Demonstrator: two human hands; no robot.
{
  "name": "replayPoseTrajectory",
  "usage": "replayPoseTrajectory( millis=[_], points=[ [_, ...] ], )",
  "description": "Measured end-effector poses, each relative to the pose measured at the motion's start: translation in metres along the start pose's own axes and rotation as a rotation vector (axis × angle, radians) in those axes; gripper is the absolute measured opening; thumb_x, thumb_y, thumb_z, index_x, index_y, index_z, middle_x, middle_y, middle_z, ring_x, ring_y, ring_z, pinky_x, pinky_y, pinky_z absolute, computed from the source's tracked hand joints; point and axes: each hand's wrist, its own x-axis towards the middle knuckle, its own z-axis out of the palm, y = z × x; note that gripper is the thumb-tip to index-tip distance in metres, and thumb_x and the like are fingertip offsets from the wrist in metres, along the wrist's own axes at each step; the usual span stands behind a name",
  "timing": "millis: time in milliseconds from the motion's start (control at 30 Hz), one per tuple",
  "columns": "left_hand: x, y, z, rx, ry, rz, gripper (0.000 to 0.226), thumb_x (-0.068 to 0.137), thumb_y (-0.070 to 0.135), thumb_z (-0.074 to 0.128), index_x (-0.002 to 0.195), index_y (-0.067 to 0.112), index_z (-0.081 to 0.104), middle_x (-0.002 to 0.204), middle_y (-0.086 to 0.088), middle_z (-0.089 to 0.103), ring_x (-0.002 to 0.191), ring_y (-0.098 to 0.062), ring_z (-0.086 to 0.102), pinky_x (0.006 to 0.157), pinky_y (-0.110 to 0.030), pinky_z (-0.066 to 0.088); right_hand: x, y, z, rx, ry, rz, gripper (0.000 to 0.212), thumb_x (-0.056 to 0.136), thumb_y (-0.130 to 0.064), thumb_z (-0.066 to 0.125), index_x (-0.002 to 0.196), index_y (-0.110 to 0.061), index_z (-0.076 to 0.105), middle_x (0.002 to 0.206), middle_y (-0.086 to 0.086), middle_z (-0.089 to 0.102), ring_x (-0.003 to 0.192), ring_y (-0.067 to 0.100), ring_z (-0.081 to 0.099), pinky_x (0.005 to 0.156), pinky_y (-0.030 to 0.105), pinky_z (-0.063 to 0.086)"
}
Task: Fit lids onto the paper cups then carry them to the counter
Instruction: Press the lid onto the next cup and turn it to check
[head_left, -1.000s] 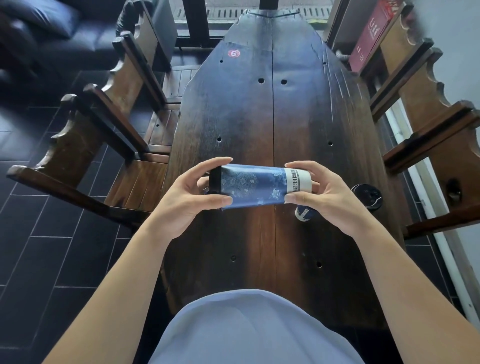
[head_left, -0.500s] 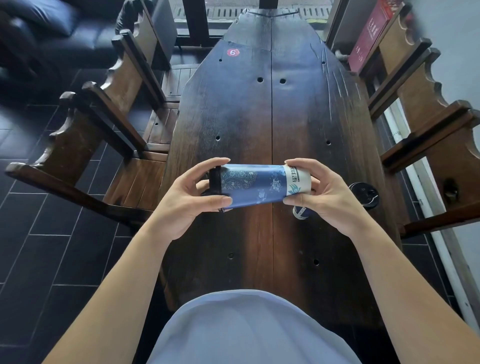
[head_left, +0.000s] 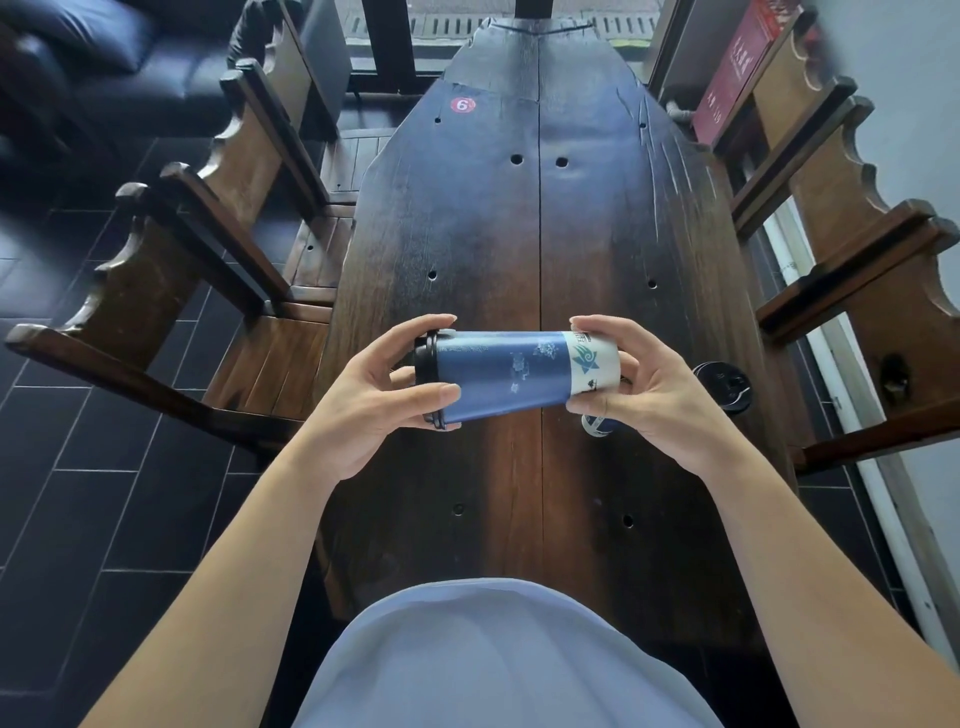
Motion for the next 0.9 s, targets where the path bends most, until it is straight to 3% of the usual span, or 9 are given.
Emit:
replayPoseTrajectory(
  millis=[233,400,600,800,900],
  points=[
    [-0.0018,-0.0004,0.0034,0.006,-0.005,0.034,0.076,0.066,0.012,0.089,0.136,0.032,0.067,0.132,0.005,0.066,0.118,-0.023,0.064,0.101,-0.057,0.055,0.0006,-0.0031,-0.0015,0.000,0.028,-0.008,0.059,0.080,-0.018,0.081,0.134,-0.026,0.059,0.125,-0.001,0.065,0.116,0.020,0.063,0.094,0.042,0.058],
    [-0.0004,0.0004,0.0043,-0.005,0.019,0.015,0.066,0.075,0.009,0.086,0.135,0.031,0.067,0.122,0.005,0.068,0.111,-0.029,0.070,0.088,-0.067,0.059,-0.0013,-0.0037,-0.0031,0.004,-0.003,-0.015,0.068,0.076,-0.014,0.084,0.137,-0.026,0.057,0.129,-0.001,0.063,0.123,0.023,0.060,0.096,0.043,0.058],
    [-0.0011,-0.0003,0.0052,-0.003,-0.018,-0.004,0.082,0.065,0.014,0.089,0.139,0.037,0.064,0.140,-0.003,0.061,0.119,-0.032,0.067,0.090,-0.066,0.058,-0.0024,-0.0051,-0.0055,-0.022,0.005,-0.002,0.061,0.078,-0.015,0.082,0.133,-0.028,0.060,0.123,-0.005,0.064,0.119,0.024,0.062,0.098,0.050,0.058],
    [0.0018,-0.0005,0.0063,-0.007,-0.006,-0.029,0.071,0.069,0.023,0.088,0.135,0.037,0.065,0.139,-0.013,0.056,0.109,-0.036,0.072,0.087,-0.068,0.059,-0.0051,-0.0066,-0.0052,-0.080,0.013,-0.022,0.073,0.073,-0.020,0.086,0.138,-0.028,0.055,0.124,-0.011,0.064,0.123,0.020,0.060,0.096,0.040,0.059],
    [0.0032,-0.0009,0.0060,-0.022,-0.014,-0.047,0.074,0.069,0.023,0.088,0.138,0.038,0.064,0.141,-0.008,0.056,0.113,-0.039,0.071,0.089,-0.067,0.058,-0.0044,-0.0072,-0.0058,-0.081,0.006,-0.012,0.069,0.072,-0.020,0.086,0.134,-0.027,0.058,0.117,-0.013,0.064,0.119,0.021,0.062,0.092,0.040,0.061]
  ],
)
